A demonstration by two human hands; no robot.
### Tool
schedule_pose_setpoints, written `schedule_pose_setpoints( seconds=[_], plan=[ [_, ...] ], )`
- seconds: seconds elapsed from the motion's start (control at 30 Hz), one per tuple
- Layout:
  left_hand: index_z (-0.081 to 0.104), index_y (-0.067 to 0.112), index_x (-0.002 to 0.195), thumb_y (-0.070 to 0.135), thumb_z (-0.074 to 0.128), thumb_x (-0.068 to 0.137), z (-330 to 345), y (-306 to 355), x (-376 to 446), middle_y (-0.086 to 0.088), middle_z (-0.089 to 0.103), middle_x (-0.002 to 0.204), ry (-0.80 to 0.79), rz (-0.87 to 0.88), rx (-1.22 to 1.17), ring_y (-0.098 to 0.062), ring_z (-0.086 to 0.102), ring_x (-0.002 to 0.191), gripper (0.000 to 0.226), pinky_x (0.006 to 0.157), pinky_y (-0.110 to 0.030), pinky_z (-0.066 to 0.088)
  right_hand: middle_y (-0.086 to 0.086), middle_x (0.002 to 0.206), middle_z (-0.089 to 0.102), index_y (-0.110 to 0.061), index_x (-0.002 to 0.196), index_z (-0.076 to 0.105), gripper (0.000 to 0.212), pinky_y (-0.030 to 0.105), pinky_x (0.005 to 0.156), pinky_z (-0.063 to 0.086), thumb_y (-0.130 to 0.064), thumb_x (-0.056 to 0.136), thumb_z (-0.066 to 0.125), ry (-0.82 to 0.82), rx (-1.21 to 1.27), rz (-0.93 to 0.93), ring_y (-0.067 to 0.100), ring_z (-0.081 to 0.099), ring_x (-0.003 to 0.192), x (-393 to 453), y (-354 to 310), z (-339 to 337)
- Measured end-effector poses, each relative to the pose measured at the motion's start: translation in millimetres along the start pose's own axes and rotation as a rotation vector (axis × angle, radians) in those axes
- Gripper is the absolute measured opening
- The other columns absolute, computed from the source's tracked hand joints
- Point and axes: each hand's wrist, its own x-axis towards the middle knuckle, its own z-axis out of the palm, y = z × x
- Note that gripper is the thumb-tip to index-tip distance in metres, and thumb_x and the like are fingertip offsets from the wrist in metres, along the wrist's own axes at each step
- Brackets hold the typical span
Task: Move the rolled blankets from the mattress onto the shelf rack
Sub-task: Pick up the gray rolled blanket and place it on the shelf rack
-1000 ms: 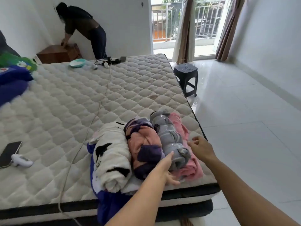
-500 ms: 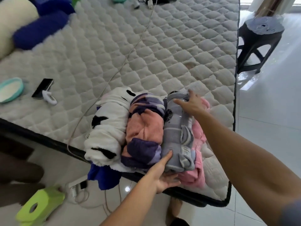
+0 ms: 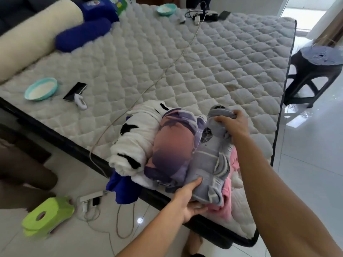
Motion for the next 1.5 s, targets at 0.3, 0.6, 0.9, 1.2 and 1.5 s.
schedule_pose_setpoints(
  seconds=[0.3, 0.6, 0.9, 1.2, 1.5],
  plan=[
    [0.061, 0.01, 0.108, 0.024, 0.073, 0.082, -60, -24, -74, -0.018, 0.063, 0.115, -0.159, 0.19, 0.055, -0.032, 0.062, 0.095, 0.031, 0.082, -0.047, 0.054, 0.005, 0.108, 0.06, -0.019, 0.11, 0.056, 0.052, 0.038, 0.09, 0.052, -0.034, 0.065, 0.078, 0.159, 0.142, -0.26, 0.025, 0.061, 0.102, -135, -50, -29],
    [0.053, 0.014, 0.119, 0.012, 0.076, 0.076, -240, -83, -170, -0.014, 0.061, 0.12, 0.02, 0.487, -0.048, -0.031, 0.061, 0.1, 0.049, 0.074, -0.045, 0.056, 0.01, 0.126, 0.048, -0.023, 0.125, 0.05, 0.06, 0.036, 0.097, 0.042, -0.041, 0.073, 0.074, -0.174, 0.014, -0.616, 0.024, 0.05, 0.111, -350, -77, 76],
    [0.066, 0.017, 0.097, 0.001, 0.072, 0.076, -452, -162, -279, -0.005, 0.072, 0.092, 0.304, 0.729, -0.388, -0.021, 0.065, 0.083, 0.027, 0.082, -0.035, 0.052, 0.014, 0.127, 0.047, -0.011, 0.13, 0.052, 0.061, 0.004, 0.078, 0.025, -0.032, 0.077, 0.075, -0.731, -0.031, -1.047, 0.009, 0.041, 0.1, -594, -103, 231],
    [0.053, 0.02, 0.125, 0.005, 0.071, 0.082, -601, -256, -365, -0.003, 0.065, 0.117, 0.636, 0.895, -0.765, -0.02, 0.063, 0.099, 0.048, 0.078, -0.036, 0.055, 0.016, 0.124, 0.045, -0.007, 0.123, 0.053, 0.056, 0.004, 0.085, 0.027, -0.025, 0.075, 0.077, -1.332, 0.048, -1.408, 0.024, 0.046, 0.113, -845, -91, 352],
    [0.049, 0.023, 0.125, 0.005, 0.077, 0.073, -723, -328, -431, 0.0, 0.063, 0.119, 0.979, 1.045, -1.262, -0.023, 0.06, 0.11, 0.061, 0.096, -0.044, 0.052, 0.011, 0.133, 0.04, -0.017, 0.127, 0.05, 0.055, 0.025, 0.1, 0.041, -0.03, 0.079, 0.072, -1.935, 0.169, -1.609, 0.025, 0.046, 0.119, -1062, -63, 442]
  ],
)
